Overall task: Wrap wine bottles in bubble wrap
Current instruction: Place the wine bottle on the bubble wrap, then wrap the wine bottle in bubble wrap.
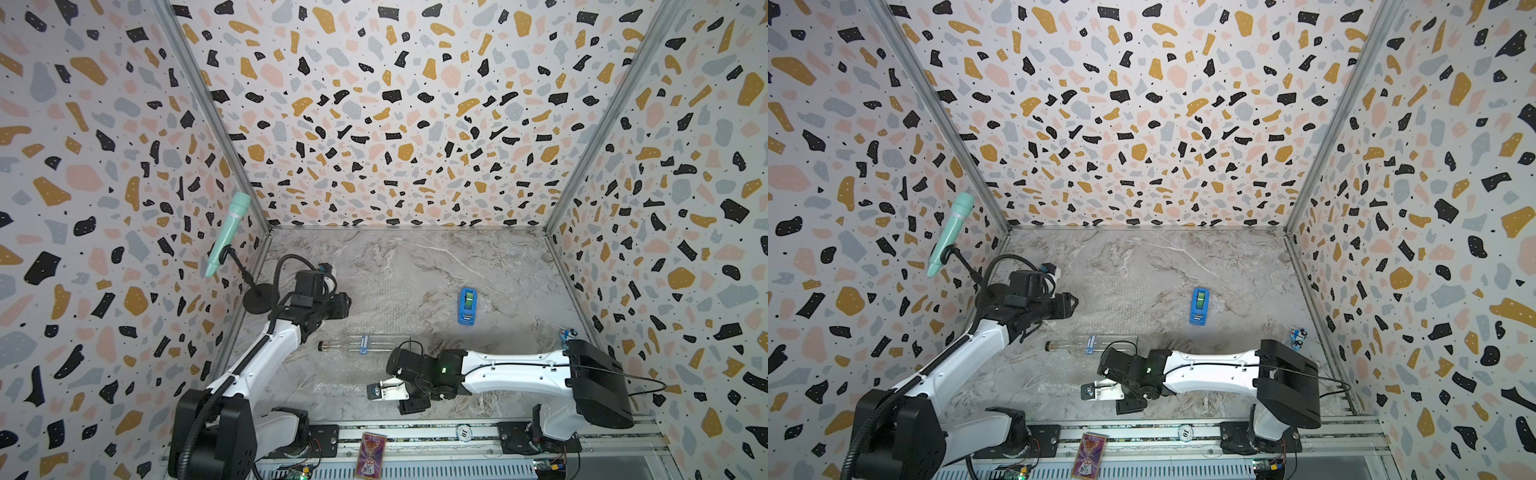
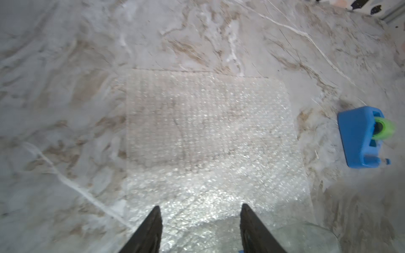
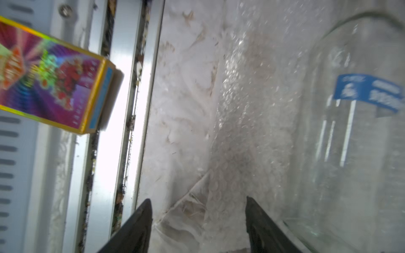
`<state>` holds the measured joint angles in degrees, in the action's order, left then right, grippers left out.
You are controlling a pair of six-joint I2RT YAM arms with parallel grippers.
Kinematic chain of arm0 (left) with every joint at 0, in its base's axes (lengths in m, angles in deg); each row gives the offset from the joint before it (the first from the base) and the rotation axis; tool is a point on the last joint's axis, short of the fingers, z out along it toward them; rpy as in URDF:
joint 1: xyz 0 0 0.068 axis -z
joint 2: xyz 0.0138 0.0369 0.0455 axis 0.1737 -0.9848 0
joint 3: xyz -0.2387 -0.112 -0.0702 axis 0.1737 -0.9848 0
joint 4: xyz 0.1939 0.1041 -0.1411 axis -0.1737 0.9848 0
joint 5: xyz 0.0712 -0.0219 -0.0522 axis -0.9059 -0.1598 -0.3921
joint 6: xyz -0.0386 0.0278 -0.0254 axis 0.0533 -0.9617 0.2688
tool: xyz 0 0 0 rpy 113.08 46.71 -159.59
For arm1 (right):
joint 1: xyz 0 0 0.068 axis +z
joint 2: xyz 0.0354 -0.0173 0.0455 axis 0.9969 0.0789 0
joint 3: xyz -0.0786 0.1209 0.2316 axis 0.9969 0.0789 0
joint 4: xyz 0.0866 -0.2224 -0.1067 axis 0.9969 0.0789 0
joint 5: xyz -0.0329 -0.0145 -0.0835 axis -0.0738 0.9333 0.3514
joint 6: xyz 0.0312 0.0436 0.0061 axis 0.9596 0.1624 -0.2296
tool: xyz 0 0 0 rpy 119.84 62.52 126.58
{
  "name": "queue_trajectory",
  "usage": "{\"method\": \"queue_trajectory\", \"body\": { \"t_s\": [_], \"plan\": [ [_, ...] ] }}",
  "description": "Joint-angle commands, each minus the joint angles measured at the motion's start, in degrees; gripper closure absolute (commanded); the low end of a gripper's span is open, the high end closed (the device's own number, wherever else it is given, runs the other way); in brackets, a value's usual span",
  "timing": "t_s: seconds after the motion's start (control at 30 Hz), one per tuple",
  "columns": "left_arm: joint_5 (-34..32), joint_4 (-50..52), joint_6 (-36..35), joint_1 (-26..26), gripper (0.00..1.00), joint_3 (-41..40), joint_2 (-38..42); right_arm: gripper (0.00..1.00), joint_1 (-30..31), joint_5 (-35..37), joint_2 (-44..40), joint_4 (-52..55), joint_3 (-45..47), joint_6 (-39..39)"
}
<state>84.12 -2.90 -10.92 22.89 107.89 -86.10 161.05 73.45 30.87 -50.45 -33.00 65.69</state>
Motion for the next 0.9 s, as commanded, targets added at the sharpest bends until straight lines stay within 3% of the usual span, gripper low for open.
{"method": "queue_trajectory", "body": {
  "t_s": [0.0, 0.17, 0.3, 0.37, 0.53, 0.67, 0.87],
  "plan": [
    [1.19, -1.57, 0.85, 3.15, 0.48, 1.72, -1.84, 0.35, -0.51, 2.09, 0.94, -8.91, 1.55, 3.49],
    [1.74, 0.20, -0.86, 4.89, 0.54, 2.92, -6.25, 0.38, -0.50, 6.67, 4.44, -10.59, 1.07, 3.70],
    [2.21, 0.20, -2.10, 5.75, 0.54, 3.46, -8.91, 0.47, -0.46, 9.19, 5.45, -11.11, 1.56, 4.28],
    [2.64, -0.01, -2.63, 5.94, 0.54, 3.89, -10.19, 0.55, -0.40, 10.04, 5.43, -10.90, 2.01, 4.29],
    [2.22, -0.57, -5.56, 6.45, 0.54, 4.62, -11.77, 0.87, -0.51, 12.96, 2.99, -12.02, 3.45, 3.24],
    [0.67, 0.10, -11.11, 6.53, 0.49, 5.14, -8.18, 1.00, -0.59, 13.00, 1.14, -13.30, 3.08, 1.89],
    [-3.35, -0.92, -22.99, 6.57, 0.47, 0.95, 4.09, 1.00, -2.66, 9.83, 0.34, -14.73, 2.40, 2.49]
  ]
}}
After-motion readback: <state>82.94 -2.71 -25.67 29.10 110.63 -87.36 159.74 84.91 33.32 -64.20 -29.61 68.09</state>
